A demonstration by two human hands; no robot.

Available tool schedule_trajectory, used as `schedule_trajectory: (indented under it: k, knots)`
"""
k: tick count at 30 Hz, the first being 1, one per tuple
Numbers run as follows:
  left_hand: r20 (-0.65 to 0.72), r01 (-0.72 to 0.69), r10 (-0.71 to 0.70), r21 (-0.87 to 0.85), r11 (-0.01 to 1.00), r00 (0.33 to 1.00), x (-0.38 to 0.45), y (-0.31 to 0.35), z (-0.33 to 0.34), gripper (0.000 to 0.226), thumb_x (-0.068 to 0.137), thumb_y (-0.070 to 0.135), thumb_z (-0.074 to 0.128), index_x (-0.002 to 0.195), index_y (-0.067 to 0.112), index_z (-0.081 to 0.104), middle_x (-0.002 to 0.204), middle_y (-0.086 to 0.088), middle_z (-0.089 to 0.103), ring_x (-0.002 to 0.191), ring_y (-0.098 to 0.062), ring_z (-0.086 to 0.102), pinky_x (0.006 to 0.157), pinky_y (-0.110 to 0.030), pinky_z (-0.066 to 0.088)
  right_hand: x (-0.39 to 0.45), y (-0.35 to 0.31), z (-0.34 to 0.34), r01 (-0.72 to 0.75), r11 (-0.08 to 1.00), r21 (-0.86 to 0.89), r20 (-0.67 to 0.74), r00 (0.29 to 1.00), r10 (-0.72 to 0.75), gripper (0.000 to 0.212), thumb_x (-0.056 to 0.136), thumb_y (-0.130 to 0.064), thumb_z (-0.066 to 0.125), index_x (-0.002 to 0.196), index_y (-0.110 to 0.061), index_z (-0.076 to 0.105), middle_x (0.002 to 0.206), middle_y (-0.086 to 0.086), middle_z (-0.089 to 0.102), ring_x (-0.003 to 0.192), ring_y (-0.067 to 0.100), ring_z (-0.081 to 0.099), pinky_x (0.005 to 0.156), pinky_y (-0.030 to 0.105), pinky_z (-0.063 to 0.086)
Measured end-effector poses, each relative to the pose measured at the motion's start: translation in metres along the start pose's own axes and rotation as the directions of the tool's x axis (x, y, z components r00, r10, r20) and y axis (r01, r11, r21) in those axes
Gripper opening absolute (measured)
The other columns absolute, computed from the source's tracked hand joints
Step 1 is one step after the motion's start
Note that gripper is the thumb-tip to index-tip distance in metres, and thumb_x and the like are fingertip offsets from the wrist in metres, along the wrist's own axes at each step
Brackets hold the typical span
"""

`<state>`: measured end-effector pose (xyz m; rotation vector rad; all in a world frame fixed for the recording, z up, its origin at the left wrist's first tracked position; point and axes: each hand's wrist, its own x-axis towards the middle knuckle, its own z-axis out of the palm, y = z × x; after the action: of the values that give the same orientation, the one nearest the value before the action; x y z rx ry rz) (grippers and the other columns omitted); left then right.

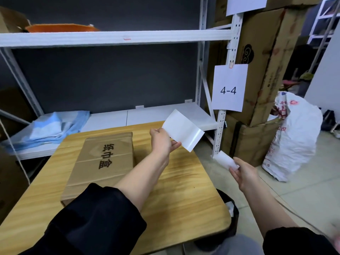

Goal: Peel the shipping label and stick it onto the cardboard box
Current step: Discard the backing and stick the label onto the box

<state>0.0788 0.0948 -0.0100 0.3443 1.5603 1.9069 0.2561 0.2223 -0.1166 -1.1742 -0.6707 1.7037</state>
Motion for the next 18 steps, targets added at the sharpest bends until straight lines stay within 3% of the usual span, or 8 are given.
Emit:
schedule_trajectory:
  k: [4, 7, 10, 13, 15, 18]
  knots:
    - [-0.002, 0.009, -0.009, 0.029, 1.0, 1.0, -0.003, -0.013, 0.013, 0.019, 0.1, 0.021, 0.021, 0.113, 0.016, 0.033, 0.094, 0.003, 0.05, 0.085, -0.033, 0.064, 0.074, -0.034, 0.058, 0.023, 0.017, -0.024, -0.044, 0.996, -0.073, -0.086, 0.996, 0.037, 0.032, 0.088, -0.009, 0.062, 0.116, 0.005, 0.06, 0.09, 0.011, 0.052, 0.079, 0.018, 0.053, 0.09, 0.029, 0.052]
    - [-0.024, 0.006, -0.004, 0.077, 0.997, 1.0, -0.002, -0.024, 0.023, 0.021, 0.099, 0.021, 0.02, 0.111, 0.013, 0.036, 0.102, -0.003, 0.051, 0.079, -0.031, 0.063, 0.08, -0.037, 0.059, 0.044, 0.033, -0.042, -0.064, 0.988, -0.14, -0.126, 0.991, 0.046, 0.036, 0.087, -0.007, 0.062, 0.12, 0.007, 0.057, 0.112, 0.014, 0.051, 0.094, 0.02, 0.052, 0.093, 0.03, 0.051]
    - [-0.033, 0.01, -0.007, 0.107, 0.994, 0.999, 0.0, -0.035, 0.028, 0.024, 0.1, 0.022, 0.021, 0.114, 0.011, 0.036, 0.105, -0.003, 0.051, 0.072, -0.027, 0.063, 0.084, -0.042, 0.058, 0.061, 0.052, -0.055, -0.111, 0.97, -0.215, -0.126, 0.988, 0.085, 0.035, 0.089, -0.001, 0.057, 0.123, 0.004, 0.056, 0.119, 0.015, 0.055, 0.101, 0.025, 0.055, 0.082, 0.025, 0.054]
    - [-0.036, -0.001, 0.005, 0.104, 0.995, 0.999, 0.004, -0.039, 0.031, 0.023, 0.1, 0.021, 0.021, 0.113, 0.011, 0.036, 0.095, 0.004, 0.049, 0.069, -0.025, 0.063, 0.081, -0.038, 0.058, 0.075, 0.068, -0.061, -0.156, 0.937, -0.312, -0.144, 0.983, 0.116, 0.035, 0.089, 0.006, 0.054, 0.124, 0.006, 0.053, 0.135, 0.022, 0.051, 0.123, 0.035, 0.049, 0.093, 0.035, 0.046]
    - [-0.044, -0.007, 0.012, 0.105, 0.994, 0.999, 0.006, -0.041, 0.031, 0.023, 0.1, 0.02, 0.021, 0.114, 0.011, 0.037, 0.094, 0.006, 0.049, 0.072, -0.026, 0.064, 0.077, -0.036, 0.059, 0.083, 0.079, -0.062, -0.199, 0.899, -0.389, -0.154, 0.977, 0.15, 0.036, 0.089, 0.009, 0.051, 0.125, 0.008, 0.051, 0.137, 0.025, 0.047, 0.125, 0.041, 0.045, 0.095, 0.043, 0.046]
    - [-0.048, 0.001, 0.005, 0.12, 0.993, 0.999, 0.01, -0.044, 0.028, 0.023, 0.1, 0.019, 0.021, 0.114, 0.011, 0.037, 0.094, 0.006, 0.049, 0.071, -0.026, 0.065, 0.083, -0.038, 0.058, 0.088, 0.096, -0.057, -0.239, 0.819, -0.521, -0.157, 0.97, 0.184, 0.035, 0.09, 0.009, 0.047, 0.125, 0.011, 0.052, 0.134, 0.031, 0.047, 0.121, 0.049, 0.047, 0.075, 0.042, 0.047]
